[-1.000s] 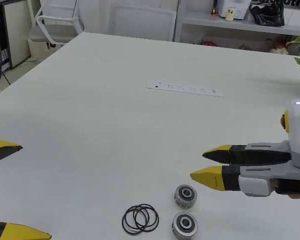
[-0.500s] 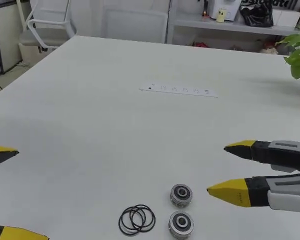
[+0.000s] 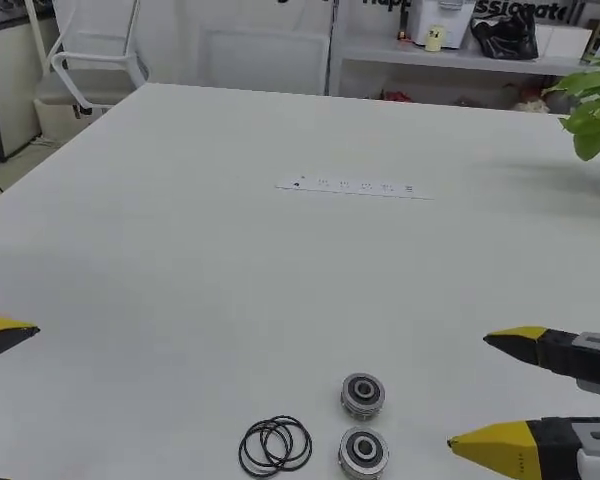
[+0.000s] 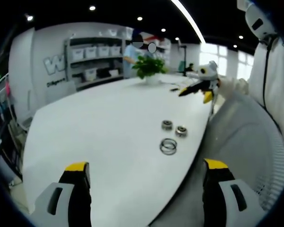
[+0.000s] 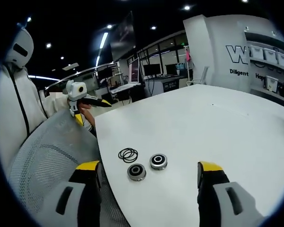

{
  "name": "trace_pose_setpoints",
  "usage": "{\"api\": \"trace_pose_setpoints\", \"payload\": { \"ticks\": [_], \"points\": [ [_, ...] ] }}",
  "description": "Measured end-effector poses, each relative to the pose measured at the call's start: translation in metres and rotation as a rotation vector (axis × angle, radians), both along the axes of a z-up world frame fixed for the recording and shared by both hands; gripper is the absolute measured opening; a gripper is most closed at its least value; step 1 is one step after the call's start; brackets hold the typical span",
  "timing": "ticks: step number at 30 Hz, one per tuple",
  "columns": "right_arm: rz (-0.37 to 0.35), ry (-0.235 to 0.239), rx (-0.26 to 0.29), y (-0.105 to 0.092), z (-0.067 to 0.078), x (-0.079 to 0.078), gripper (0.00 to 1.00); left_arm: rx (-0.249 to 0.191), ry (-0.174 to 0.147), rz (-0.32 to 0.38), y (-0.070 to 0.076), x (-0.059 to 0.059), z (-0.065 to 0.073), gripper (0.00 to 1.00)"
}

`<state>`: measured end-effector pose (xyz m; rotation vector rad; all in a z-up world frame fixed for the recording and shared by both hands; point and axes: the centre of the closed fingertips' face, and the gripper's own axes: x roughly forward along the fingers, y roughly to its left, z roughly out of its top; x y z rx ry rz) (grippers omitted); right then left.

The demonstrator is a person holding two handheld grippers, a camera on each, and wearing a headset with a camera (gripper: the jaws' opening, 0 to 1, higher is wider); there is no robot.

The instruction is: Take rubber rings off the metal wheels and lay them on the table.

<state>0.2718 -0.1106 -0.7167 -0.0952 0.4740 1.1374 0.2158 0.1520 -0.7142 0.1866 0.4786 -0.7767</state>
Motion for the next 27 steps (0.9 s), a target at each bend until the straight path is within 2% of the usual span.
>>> {"api": "trace_pose_setpoints", "payload": {
  "ticks": [3,6,18,27],
  "points": [
    [-0.002,0.014,-0.002,-0.001,-0.008,-0.004,0.81,-0.002,0.005,0.004,0.000,0.000,-0.002,1.00],
    [0.011,0.022,-0.040,-0.003,-0.021,-0.010,0.81,-0.006,0.010,0.007,-0.001,-0.001,-0.003,1.00],
    [0.015,0.091,-0.102,-0.008,-0.059,-0.022,0.80,-0.019,0.038,0.027,0.000,-0.004,-0.014,1.00],
    [0.005,0.123,-0.108,-0.010,-0.069,-0.027,0.80,-0.027,0.050,0.049,0.004,-0.002,-0.021,1.00]
  ]
}}
